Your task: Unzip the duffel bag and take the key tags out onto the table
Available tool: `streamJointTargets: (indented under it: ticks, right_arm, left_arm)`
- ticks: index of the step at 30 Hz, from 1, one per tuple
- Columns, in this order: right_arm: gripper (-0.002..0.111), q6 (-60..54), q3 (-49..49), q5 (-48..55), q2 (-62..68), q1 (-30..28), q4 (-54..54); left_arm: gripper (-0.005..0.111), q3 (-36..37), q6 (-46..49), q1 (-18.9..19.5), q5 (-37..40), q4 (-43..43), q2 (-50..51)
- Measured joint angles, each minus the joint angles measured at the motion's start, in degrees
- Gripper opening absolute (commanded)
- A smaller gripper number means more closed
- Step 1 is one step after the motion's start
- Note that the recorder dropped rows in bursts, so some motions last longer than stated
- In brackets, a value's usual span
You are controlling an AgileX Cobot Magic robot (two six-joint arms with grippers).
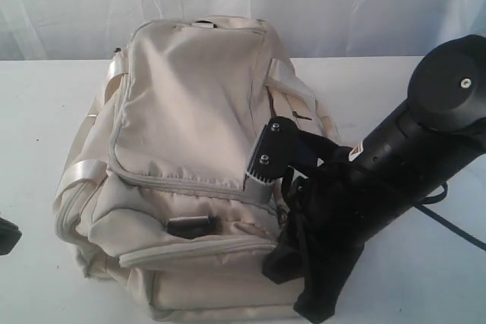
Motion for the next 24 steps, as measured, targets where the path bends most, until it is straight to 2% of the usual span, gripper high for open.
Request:
streamJointTargets:
  ticks: [7,9,11,12,14,17,19,22,24]
  right_arm:
    - [0.000,0.5,-0.1,4.5,-0.1,2.2,-0.1]
    - [0.008,0.6,-0.3,5.6,-0.3,2.2,-0.2]
    - [0.026,1.0,-2.2,7.0,-1.0,2.2,-1.4]
    - [0.043,1.6,-3.0,7.8,-1.6,2.2,-1.7]
    - [0.060,3.5,-5.5,9.9,-3.5,2.3,-1.8]
    - [0.061,8.1,-8.6,10.3,-7.6,2.7,-11.2]
    - [0.061,14.5,-8.7,7.2,-9.2,2.7,-23.0]
    - [0.061,22.3,-5.6,0.0,-8.8,2.7,-37.1]
    - [0.061,23.2,-1.9,-6.6,-6.8,2.7,-40.6]
  left_arm:
    - [0.000,0.0,0.0,0.0,-0.8,0.0,0.0]
    - [0.000,0.0,0.0,0.0,-0.9,0.0,0.0]
    - [0.000,0.0,0.0,0.0,-1.1,0.0,0.0]
    - [0.000,0.0,0.0,0.0,-1.1,0.0,0.0]
    - [0.000,0.0,0.0,0.0,-1.2,0.0,0.0]
    - [0.000,0.0,0.0,0.0,-1.5,0.0,0.0]
    - [0.000,0.0,0.0,0.0,-2.0,-0.5,0.0]
    - [0.000,-0.7,3.9,0.0,-0.7,-6.5,0.5]
    - [0.000,-3.5,7.1,0.0,1.5,-11.1,2.1]
